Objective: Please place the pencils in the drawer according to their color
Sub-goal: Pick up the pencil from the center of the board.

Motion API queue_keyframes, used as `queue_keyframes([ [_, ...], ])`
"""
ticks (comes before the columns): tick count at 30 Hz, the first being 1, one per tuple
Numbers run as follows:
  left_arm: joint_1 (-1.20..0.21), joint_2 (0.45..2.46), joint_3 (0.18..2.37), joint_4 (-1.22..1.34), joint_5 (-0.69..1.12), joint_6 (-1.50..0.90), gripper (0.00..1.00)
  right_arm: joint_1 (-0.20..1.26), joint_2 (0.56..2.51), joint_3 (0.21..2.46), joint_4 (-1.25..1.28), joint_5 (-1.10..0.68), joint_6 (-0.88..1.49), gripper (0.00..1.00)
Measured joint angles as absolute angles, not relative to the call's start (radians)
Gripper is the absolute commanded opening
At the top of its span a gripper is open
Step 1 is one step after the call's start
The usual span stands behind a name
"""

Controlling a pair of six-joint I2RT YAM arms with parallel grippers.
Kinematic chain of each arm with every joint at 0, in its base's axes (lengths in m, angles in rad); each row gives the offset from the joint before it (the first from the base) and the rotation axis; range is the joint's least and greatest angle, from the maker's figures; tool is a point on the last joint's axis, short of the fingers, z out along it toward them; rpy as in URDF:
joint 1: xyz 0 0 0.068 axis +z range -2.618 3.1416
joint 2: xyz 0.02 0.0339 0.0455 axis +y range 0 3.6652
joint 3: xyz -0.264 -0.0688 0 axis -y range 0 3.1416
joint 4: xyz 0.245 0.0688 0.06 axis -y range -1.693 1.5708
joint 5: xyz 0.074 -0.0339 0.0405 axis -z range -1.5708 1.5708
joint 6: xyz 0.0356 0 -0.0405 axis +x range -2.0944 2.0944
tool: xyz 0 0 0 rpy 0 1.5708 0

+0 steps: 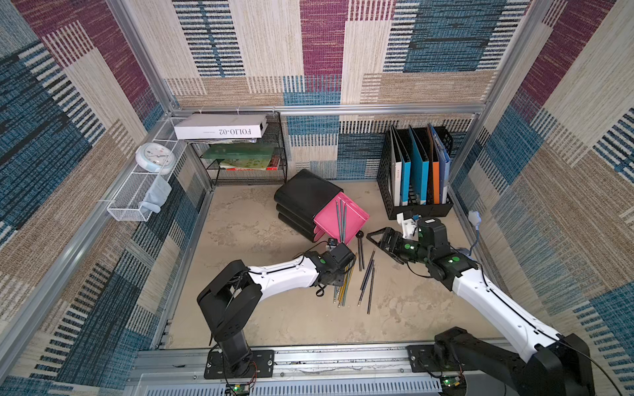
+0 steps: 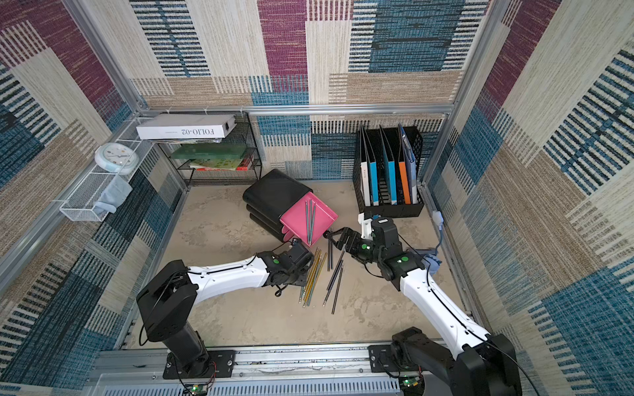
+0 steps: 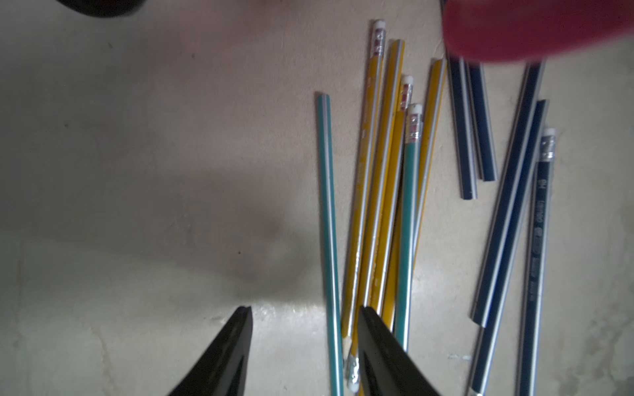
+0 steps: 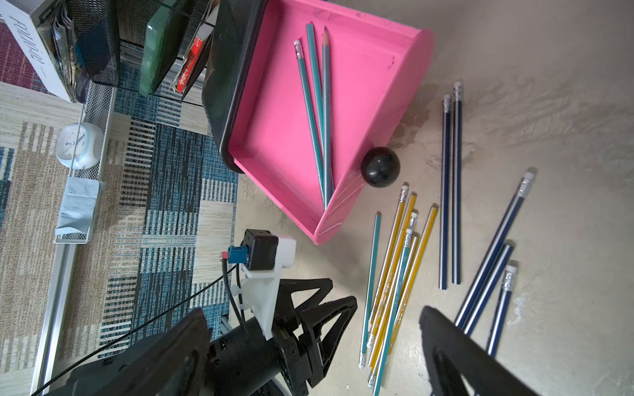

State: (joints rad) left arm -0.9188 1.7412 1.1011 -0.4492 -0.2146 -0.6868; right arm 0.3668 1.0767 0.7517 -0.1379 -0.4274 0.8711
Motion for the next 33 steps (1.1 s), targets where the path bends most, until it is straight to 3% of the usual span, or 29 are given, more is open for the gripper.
queue_keyframes([
  [33,-0.920,1.835,1.142,-0.523,-0.289,-0.696,0.50,0.366,1.145,0.802,-0.138,-0.423,0.853,0.99],
])
